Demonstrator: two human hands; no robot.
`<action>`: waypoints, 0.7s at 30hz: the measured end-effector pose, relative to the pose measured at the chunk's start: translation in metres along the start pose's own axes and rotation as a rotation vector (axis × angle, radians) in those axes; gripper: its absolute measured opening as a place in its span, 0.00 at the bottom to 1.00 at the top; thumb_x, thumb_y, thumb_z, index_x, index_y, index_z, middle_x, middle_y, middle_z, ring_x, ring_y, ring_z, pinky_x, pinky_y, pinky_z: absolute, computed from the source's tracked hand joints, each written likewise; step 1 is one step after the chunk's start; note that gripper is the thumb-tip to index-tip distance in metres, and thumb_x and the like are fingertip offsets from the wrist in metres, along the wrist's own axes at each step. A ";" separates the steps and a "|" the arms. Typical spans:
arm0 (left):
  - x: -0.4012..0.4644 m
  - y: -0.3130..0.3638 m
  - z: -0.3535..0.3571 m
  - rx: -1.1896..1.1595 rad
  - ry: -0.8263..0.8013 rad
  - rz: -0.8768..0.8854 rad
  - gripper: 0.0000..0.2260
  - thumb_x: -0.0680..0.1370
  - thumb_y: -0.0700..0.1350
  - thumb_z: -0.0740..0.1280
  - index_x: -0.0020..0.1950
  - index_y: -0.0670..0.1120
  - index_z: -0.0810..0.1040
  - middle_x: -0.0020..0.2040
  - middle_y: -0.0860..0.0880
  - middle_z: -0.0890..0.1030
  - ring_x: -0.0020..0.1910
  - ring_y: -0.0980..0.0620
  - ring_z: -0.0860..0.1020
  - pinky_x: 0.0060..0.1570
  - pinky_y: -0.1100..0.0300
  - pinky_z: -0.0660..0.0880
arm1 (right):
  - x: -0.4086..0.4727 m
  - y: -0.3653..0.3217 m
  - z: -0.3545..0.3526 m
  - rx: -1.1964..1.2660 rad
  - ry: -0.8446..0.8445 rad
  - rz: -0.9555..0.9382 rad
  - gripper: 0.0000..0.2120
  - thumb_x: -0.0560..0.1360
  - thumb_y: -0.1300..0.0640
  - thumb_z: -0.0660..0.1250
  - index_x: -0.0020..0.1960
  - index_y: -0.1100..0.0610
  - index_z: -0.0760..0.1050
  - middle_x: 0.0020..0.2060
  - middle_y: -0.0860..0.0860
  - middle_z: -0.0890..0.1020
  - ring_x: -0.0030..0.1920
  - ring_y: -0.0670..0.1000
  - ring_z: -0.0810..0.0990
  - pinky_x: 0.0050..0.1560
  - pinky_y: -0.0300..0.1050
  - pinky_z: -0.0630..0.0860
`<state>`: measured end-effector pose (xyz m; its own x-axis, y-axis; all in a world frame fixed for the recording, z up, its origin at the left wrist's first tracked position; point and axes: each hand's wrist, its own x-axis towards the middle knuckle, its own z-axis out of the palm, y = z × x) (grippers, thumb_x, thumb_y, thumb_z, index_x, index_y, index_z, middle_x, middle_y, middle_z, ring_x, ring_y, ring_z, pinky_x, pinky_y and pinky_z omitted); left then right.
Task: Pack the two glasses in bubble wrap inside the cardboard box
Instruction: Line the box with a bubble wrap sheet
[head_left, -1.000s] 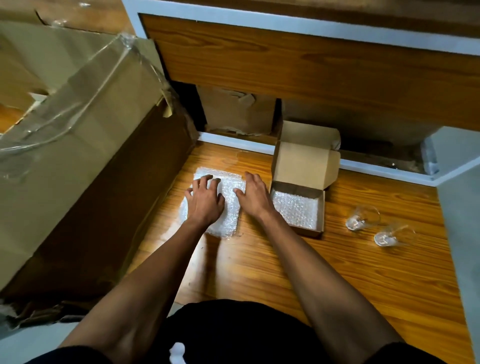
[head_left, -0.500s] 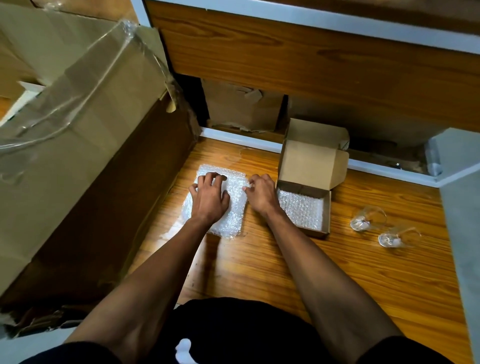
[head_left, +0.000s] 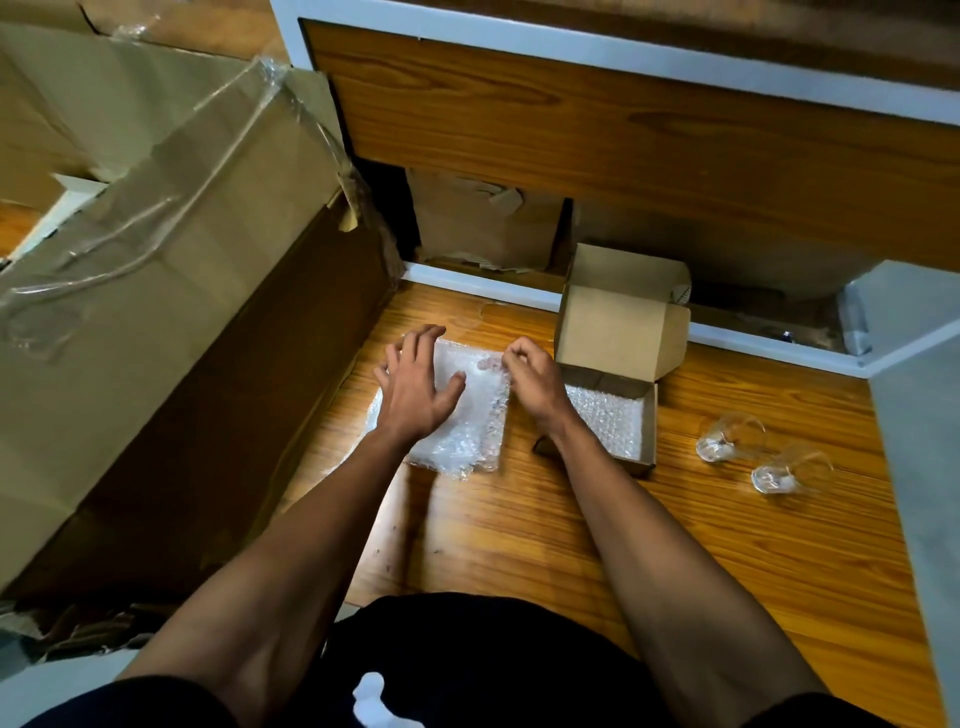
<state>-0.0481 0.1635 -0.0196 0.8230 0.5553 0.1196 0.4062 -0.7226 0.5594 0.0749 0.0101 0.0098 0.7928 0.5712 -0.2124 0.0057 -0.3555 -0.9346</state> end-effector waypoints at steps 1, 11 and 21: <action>0.001 0.001 -0.002 -0.044 -0.011 -0.010 0.29 0.77 0.62 0.64 0.77 0.55 0.67 0.73 0.53 0.70 0.69 0.48 0.64 0.60 0.44 0.62 | -0.001 -0.003 -0.004 0.049 -0.026 0.022 0.11 0.81 0.51 0.60 0.41 0.49 0.71 0.38 0.47 0.73 0.40 0.48 0.70 0.44 0.49 0.67; 0.010 0.029 -0.004 -0.918 -0.179 -0.340 0.08 0.81 0.44 0.73 0.51 0.39 0.79 0.44 0.47 0.80 0.41 0.53 0.81 0.53 0.52 0.77 | -0.030 -0.016 -0.051 0.563 0.003 0.169 0.10 0.86 0.58 0.57 0.48 0.56 0.73 0.44 0.53 0.77 0.45 0.50 0.75 0.54 0.49 0.75; 0.009 0.085 0.008 -1.071 -0.264 -0.347 0.09 0.81 0.46 0.74 0.56 0.45 0.78 0.51 0.44 0.79 0.46 0.50 0.81 0.43 0.56 0.78 | -0.057 0.021 -0.104 0.454 -0.080 0.209 0.39 0.67 0.46 0.82 0.72 0.60 0.73 0.66 0.54 0.82 0.70 0.54 0.78 0.75 0.57 0.69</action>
<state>-0.0028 0.1043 0.0228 0.8415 0.4611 -0.2815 0.1861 0.2417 0.9523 0.0932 -0.1073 0.0322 0.6995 0.5833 -0.4129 -0.4280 -0.1209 -0.8957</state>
